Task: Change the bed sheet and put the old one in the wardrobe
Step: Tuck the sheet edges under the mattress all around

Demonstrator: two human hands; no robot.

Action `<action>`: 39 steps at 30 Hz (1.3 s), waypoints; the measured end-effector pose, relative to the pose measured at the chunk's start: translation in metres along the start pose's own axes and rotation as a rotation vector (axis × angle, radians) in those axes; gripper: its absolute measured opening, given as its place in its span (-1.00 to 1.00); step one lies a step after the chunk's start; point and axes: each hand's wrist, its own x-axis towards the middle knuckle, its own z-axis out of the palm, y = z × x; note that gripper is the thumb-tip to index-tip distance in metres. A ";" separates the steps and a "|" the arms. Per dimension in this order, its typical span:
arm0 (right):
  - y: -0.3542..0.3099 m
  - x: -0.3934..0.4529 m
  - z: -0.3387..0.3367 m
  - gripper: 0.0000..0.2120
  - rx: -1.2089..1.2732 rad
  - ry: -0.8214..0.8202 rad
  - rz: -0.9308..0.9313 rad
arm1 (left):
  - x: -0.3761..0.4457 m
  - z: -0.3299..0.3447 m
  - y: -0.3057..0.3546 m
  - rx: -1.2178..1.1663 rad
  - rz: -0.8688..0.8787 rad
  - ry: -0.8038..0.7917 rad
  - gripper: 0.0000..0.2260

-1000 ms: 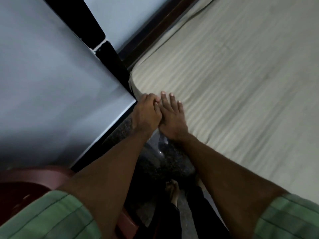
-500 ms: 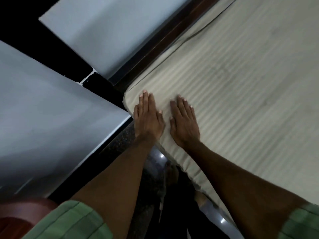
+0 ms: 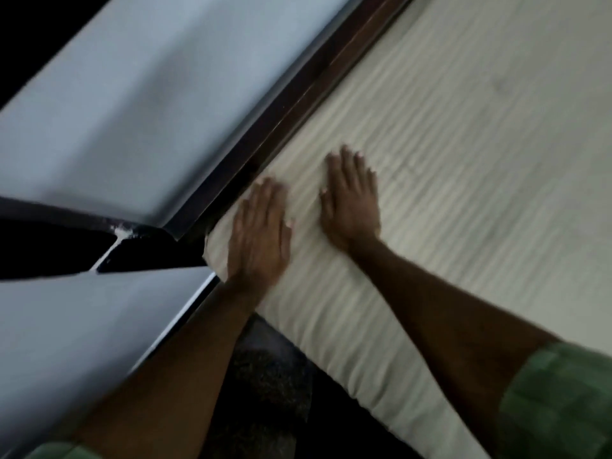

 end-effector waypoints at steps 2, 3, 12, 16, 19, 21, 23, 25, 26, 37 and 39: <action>-0.020 -0.014 0.006 -0.40 0.030 -0.059 -0.170 | 0.006 -0.001 0.000 0.009 0.131 -0.059 -0.49; -0.022 -0.015 0.006 -0.40 0.020 -0.095 -0.241 | 0.018 0.000 0.002 0.042 0.111 -0.065 -0.48; 0.014 0.110 -0.023 -0.41 -0.040 0.070 0.118 | 0.121 0.016 0.029 -0.046 -0.294 0.060 -0.63; -0.001 0.101 -0.019 -0.39 0.094 0.062 0.111 | 0.131 0.022 0.023 -0.207 0.108 0.049 -0.59; 0.015 0.065 -0.009 -0.32 -0.083 -0.086 -0.199 | 0.129 0.026 0.005 -0.172 0.242 -0.042 -0.51; 0.052 0.083 -0.022 -0.32 -0.207 -0.114 -0.360 | 0.129 0.024 0.006 -0.081 0.234 -0.067 -0.48; 0.090 0.107 -0.037 -0.37 -0.262 -0.078 -0.267 | 0.128 0.024 0.018 -0.007 0.209 -0.057 -0.46; 0.116 0.124 -0.048 -0.40 -0.225 0.064 0.106 | 0.130 0.026 0.027 0.019 0.169 -0.041 -0.44; 0.120 0.129 -0.050 -0.40 -0.191 0.136 0.326 | 0.136 0.028 0.033 -0.007 0.168 -0.035 -0.44; 0.146 0.129 -0.051 -0.40 -0.177 0.062 0.092 | 0.279 0.073 0.106 -0.049 0.285 -0.120 -0.40; 0.187 0.119 -0.067 -0.41 -0.185 0.136 0.382 | 0.285 0.077 0.108 0.028 0.209 -0.085 -0.37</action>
